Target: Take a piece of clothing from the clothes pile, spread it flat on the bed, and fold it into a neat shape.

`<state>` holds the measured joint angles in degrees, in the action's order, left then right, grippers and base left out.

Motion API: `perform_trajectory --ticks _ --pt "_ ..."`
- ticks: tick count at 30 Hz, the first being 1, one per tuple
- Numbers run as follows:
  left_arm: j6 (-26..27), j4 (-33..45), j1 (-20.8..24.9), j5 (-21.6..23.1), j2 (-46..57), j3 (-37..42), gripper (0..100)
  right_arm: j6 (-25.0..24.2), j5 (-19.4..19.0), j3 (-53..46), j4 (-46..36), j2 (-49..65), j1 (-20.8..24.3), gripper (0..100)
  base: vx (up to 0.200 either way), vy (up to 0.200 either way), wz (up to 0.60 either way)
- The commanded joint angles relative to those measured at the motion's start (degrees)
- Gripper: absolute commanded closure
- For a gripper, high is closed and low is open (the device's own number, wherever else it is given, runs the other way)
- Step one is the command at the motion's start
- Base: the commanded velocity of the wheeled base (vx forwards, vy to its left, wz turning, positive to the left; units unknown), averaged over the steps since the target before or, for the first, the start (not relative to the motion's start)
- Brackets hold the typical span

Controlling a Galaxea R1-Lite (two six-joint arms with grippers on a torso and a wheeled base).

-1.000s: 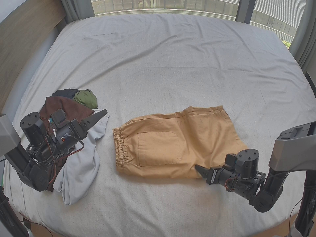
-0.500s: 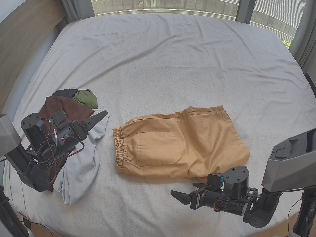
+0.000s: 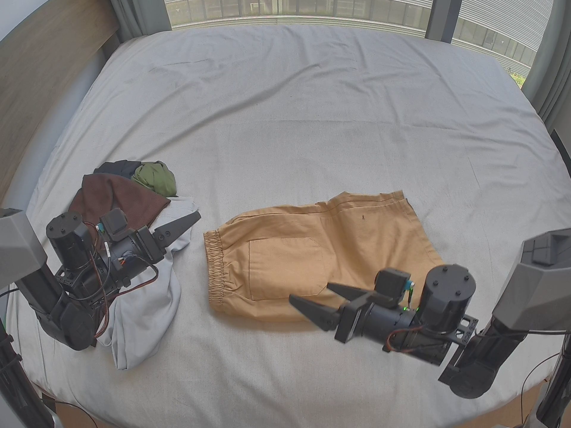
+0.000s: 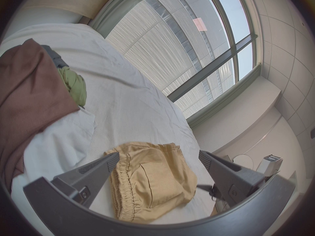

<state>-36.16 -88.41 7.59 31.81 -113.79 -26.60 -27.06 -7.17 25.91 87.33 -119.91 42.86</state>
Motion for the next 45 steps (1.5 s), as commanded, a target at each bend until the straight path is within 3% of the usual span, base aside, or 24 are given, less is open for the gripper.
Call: perform_trajectory --ticks 1,10,13,22,31,45 --pt "0.0 0.0 0.6 0.1 -2.1 1.2 0 0.0 -1.2 4.4 -0.1 3.1 -4.0 0 0.000 0.000 0.00" --pt "0.0 0.0 0.9 1.9 -3.5 4.4 0 0.2 -6.2 10.1 -0.4 7.7 -12.6 0 0.000 0.000 0.00" --pt "0.1 0.0 1.4 2.1 -4.6 5.3 0 0.7 -6.3 10.3 -0.6 7.4 -14.2 0 0.000 0.000 0.00" --pt "7.0 0.0 1.6 1.8 -12.1 4.5 0 3.6 -6.2 9.8 -0.6 6.6 -14.3 0 0.000 0.000 0.00" --pt "6.7 0.0 3.5 1.4 -14.9 3.7 0 3.6 -6.2 9.6 -0.5 6.2 -14.4 0 0.000 0.000 0.00" --pt "5.7 0.0 7.1 -2.8 -20.0 1.9 0 3.6 -6.2 9.6 -0.3 5.7 -14.4 0 0.000 0.000 0.00"
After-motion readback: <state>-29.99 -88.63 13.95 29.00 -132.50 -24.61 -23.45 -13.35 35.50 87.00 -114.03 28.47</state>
